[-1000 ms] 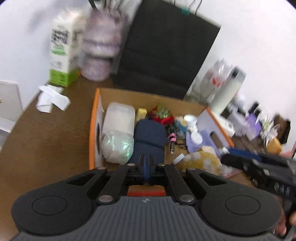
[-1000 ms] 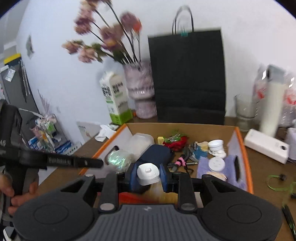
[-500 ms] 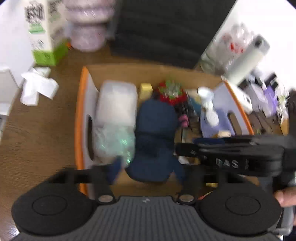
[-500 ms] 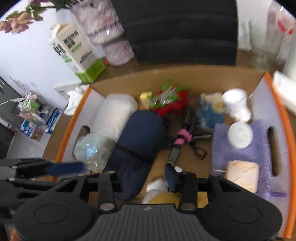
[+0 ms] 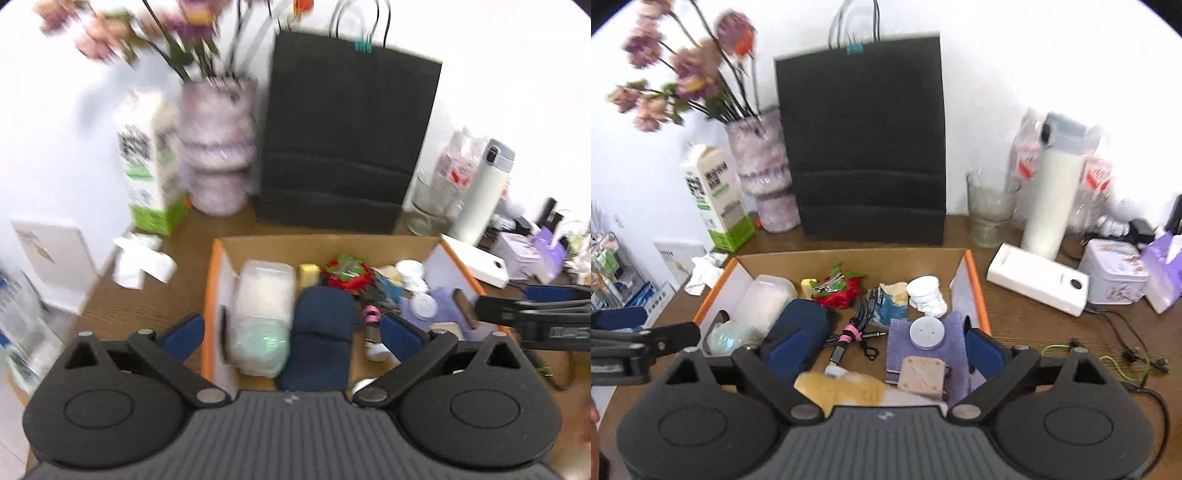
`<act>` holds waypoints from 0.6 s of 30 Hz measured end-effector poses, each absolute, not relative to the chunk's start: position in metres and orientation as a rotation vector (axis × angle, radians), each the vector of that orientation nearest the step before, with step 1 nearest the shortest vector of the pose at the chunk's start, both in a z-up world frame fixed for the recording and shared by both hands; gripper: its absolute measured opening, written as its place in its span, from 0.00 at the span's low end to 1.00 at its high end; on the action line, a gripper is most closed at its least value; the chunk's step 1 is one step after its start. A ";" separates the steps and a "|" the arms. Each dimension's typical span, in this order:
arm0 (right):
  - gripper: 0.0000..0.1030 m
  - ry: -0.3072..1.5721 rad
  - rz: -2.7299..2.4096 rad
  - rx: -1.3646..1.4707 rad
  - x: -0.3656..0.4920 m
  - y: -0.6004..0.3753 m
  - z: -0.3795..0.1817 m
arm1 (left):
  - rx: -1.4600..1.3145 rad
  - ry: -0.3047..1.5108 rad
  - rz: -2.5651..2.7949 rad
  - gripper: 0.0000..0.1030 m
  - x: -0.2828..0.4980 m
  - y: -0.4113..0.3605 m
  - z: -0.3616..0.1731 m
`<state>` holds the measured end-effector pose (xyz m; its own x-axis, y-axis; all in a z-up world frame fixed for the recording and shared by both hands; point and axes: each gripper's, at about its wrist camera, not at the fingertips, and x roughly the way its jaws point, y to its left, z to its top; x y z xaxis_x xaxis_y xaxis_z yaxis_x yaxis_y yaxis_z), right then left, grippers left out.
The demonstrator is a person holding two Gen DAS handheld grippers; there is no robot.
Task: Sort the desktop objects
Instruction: 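Withdraw both tools from the box back over the table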
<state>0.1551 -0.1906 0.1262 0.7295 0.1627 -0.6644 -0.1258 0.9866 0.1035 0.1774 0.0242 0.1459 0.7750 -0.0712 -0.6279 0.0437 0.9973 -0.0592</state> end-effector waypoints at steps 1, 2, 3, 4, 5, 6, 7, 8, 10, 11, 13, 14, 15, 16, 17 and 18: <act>0.91 0.700 0.162 0.051 0.138 -0.191 0.125 | -0.045 0.647 -0.046 1.00 0.164 0.023 0.141; 0.93 0.673 0.169 0.051 0.126 -0.191 0.122 | -0.055 0.622 -0.041 1.00 0.150 0.021 0.136; 0.94 0.643 0.179 0.046 0.110 -0.192 0.119 | -0.065 0.613 -0.052 1.00 0.138 0.022 0.130; 0.95 0.613 0.183 0.037 0.093 -0.192 0.114 | -0.075 0.615 -0.057 1.00 0.125 0.020 0.124; 0.97 0.597 0.181 0.022 0.082 -0.190 0.110 | -0.086 0.616 -0.066 1.00 0.111 0.020 0.118; 0.97 0.586 0.180 -0.004 0.066 -0.190 0.104 | -0.098 0.614 -0.086 1.00 0.093 0.020 0.112; 0.98 0.575 0.179 -0.024 0.053 -0.188 0.098 | -0.107 0.606 -0.097 1.00 0.077 0.020 0.106; 0.99 0.567 0.180 -0.044 0.038 -0.188 0.091 | -0.109 0.593 -0.105 1.00 0.058 0.020 0.101; 1.00 0.589 0.204 -0.083 0.012 -0.188 0.074 | -0.086 0.568 -0.098 1.00 0.028 0.019 0.092; 1.00 0.623 0.219 -0.089 0.001 -0.187 0.066 | -0.067 0.547 -0.088 1.00 0.013 0.017 0.089; 1.00 0.653 0.258 -0.063 -0.021 -0.186 0.051 | -0.025 0.504 -0.079 1.00 -0.009 0.014 0.083; 1.00 0.659 0.269 -0.043 -0.033 -0.186 0.043 | -0.013 0.494 -0.067 1.00 -0.019 0.011 0.080; 1.00 0.661 0.275 -0.026 -0.044 -0.185 0.038 | -0.005 0.488 -0.067 1.00 -0.027 0.008 0.077; 1.00 0.662 0.283 -0.010 -0.055 -0.185 0.033 | 0.005 0.483 -0.082 1.00 -0.036 0.007 0.075; 1.00 0.658 0.284 0.000 -0.065 -0.185 0.029 | 0.020 0.483 -0.095 1.00 -0.042 0.005 0.073; 1.00 0.649 0.288 0.011 -0.077 -0.186 0.026 | 0.042 0.485 -0.100 1.00 -0.052 0.003 0.070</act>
<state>-0.0773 -0.1860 0.0259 0.7586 0.2682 -0.5939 -0.2611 0.9601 0.1001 -0.0517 0.0035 0.0697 0.8797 -0.0862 -0.4676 0.1061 0.9942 0.0163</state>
